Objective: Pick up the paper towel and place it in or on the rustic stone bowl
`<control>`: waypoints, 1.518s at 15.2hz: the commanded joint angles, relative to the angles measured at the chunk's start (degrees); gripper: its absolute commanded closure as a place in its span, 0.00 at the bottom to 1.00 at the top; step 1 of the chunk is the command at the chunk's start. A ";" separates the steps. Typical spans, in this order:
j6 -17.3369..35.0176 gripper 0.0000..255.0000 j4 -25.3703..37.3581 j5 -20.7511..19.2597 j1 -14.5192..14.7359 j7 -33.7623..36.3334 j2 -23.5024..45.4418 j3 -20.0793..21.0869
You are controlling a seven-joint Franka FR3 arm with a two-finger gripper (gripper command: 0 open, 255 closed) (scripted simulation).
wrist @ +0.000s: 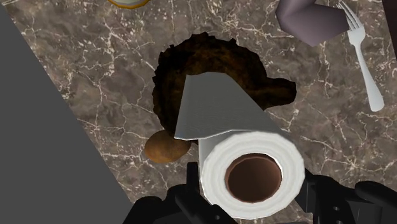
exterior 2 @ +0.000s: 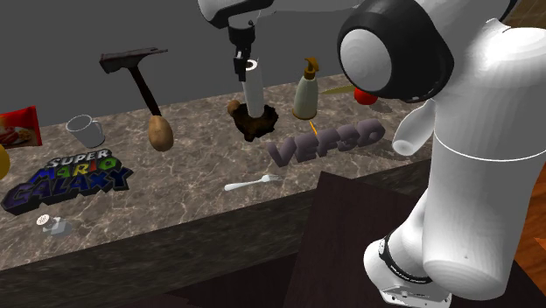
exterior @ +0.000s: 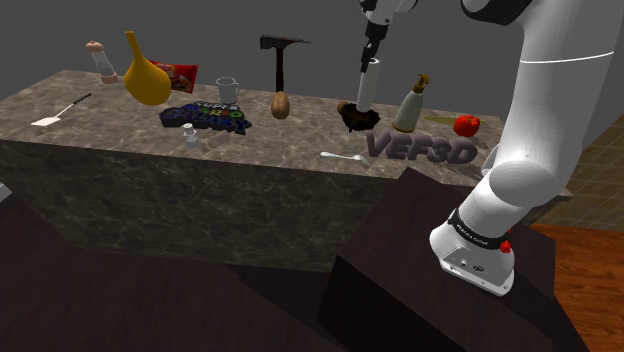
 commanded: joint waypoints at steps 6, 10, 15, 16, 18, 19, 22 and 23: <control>0.10 0.00 -0.03 0.04 -0.03 -0.04 0.05 0.01; 0.10 0.00 -0.03 0.04 -0.03 -0.04 0.05 0.01; -6.03 0.00 3.96 -1.33 0.23 0.85 -2.34 -0.61; -6.03 0.00 3.96 -1.33 0.23 0.85 -2.34 -0.61; -6.03 0.00 3.96 -1.33 0.23 0.85 -2.35 -0.61; -6.03 0.00 3.96 -1.33 0.23 0.85 -2.35 -0.61; -6.03 0.00 3.96 -1.33 0.23 0.85 -2.34 -0.61; -6.03 0.00 3.96 -1.33 0.23 0.85 -2.34 -0.61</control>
